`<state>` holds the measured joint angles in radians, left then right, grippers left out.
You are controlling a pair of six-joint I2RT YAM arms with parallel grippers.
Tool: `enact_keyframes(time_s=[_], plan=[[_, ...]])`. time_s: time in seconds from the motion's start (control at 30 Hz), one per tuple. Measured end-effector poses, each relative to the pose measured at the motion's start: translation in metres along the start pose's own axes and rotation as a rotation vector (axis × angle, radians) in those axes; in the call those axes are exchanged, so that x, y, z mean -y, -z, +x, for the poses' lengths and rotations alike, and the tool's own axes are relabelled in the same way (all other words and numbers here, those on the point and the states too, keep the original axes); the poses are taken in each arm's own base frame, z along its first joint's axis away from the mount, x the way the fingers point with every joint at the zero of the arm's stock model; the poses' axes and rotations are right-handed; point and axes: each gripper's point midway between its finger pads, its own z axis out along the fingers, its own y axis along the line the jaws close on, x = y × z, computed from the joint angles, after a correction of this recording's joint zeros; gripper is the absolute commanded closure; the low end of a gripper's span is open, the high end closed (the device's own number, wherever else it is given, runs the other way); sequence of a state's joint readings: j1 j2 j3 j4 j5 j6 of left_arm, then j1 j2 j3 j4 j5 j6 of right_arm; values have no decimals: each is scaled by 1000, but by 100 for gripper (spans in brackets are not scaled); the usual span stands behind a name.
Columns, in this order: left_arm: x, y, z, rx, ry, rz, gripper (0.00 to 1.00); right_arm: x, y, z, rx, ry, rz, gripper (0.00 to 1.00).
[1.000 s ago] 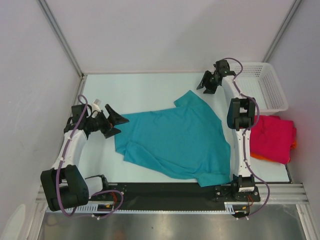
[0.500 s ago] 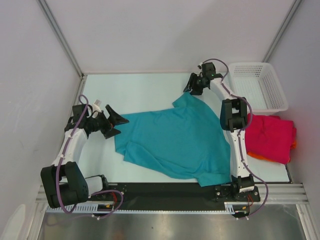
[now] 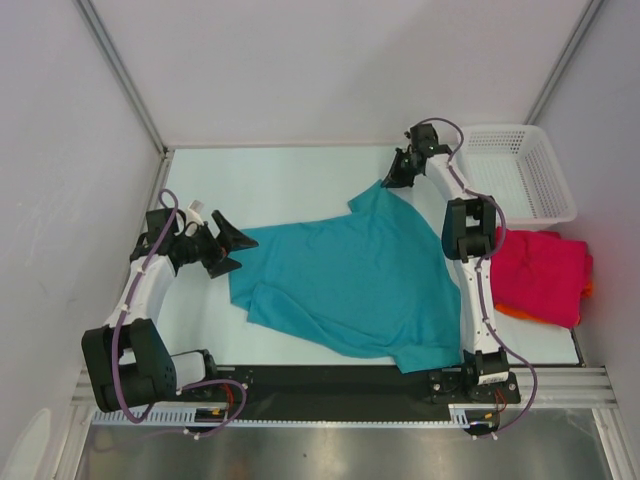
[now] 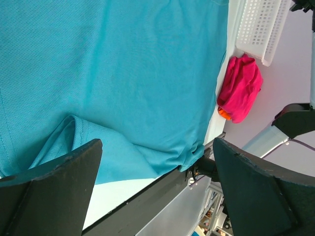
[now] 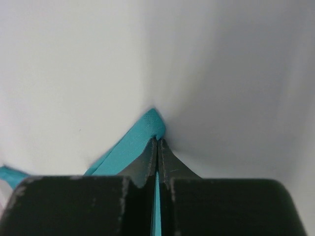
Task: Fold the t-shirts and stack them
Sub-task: Flatten out the tshirt
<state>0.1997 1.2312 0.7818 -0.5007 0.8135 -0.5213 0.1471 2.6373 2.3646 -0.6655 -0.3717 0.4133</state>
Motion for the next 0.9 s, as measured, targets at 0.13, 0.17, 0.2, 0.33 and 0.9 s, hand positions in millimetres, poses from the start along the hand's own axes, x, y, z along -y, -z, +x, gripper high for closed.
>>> enact_keyframes(time_s=[0.13,0.17,0.2,0.33,0.9], plan=[[0,0,0,0,0,-1,1,23,6,-28,75,-5,85,100],[-1,0,1,-1,0,-1,1,29,8,-34,91,-7,103,100],[-1,0,1,-2,0,-2,1,36,12,-43,114,-10,123,100],[-6,-1,6,-9,6,-11,1,65,32,-78,213,-48,177,100],[-12,-1,11,-10,-4,-25,1,68,69,-103,275,-85,114,34]])
